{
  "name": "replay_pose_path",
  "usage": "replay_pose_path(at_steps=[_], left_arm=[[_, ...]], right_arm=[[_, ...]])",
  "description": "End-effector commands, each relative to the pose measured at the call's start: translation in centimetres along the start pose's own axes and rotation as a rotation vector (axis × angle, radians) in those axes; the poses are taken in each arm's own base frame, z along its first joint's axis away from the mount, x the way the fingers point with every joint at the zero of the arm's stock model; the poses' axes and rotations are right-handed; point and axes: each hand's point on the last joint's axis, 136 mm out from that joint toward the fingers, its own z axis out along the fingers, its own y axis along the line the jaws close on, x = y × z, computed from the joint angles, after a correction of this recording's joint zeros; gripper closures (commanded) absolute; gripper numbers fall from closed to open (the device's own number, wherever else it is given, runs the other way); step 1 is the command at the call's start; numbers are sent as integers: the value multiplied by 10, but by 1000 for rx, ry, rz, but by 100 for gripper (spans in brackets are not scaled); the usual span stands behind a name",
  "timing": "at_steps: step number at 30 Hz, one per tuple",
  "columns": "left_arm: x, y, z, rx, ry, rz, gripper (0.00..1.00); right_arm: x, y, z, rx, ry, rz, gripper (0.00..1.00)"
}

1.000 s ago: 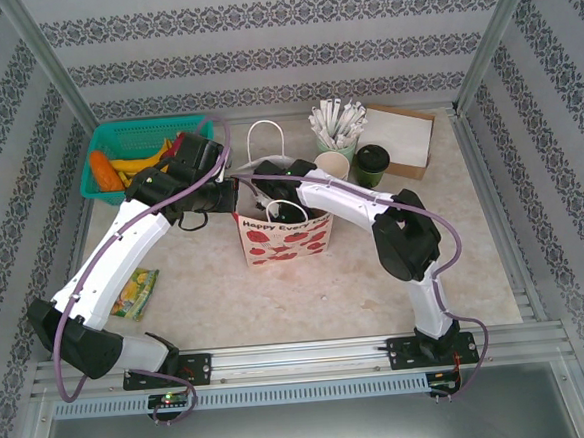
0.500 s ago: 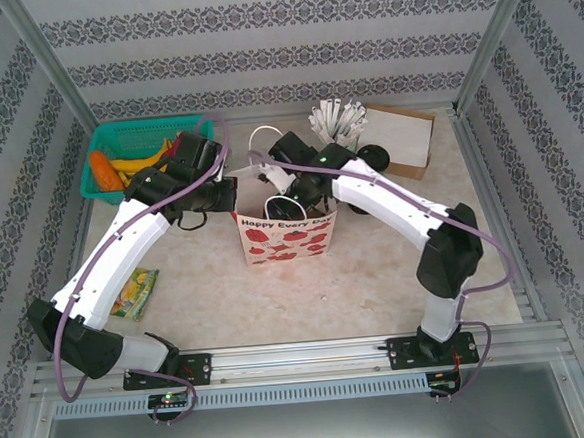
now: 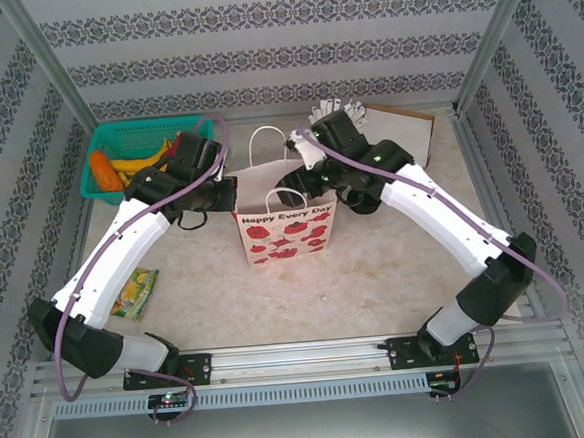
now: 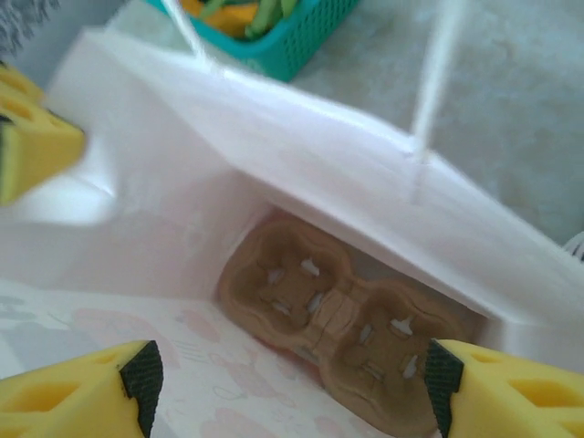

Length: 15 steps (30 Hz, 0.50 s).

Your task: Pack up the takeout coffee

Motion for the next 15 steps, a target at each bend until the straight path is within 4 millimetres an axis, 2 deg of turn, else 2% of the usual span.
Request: replay_pose_path(at_steps=[1, 6, 7, 8, 12, 15], left_arm=[[-4, 4, 3, -4, -6, -24, 100], [-5, 1, 2, 11, -12, -26, 100], [-5, 1, 2, 13, -11, -26, 100], [-5, 1, 2, 14, -10, -26, 100], [-6, 0, 2, 21, -10, -22, 100], [-5, -4, 1, 57, -6, -18, 100]], right_arm=[[-22, 19, -24, -89, -131, -10, 19], [-36, 24, -57, -113, -303, -54, 15], [-37, 20, -61, -92, -339, -60, 11], [-37, 16, -65, -69, -368, -57, 3], [-37, -19, -73, 90, -472, 14, 2], [-33, -48, -81, 210, -462, 64, 2]])
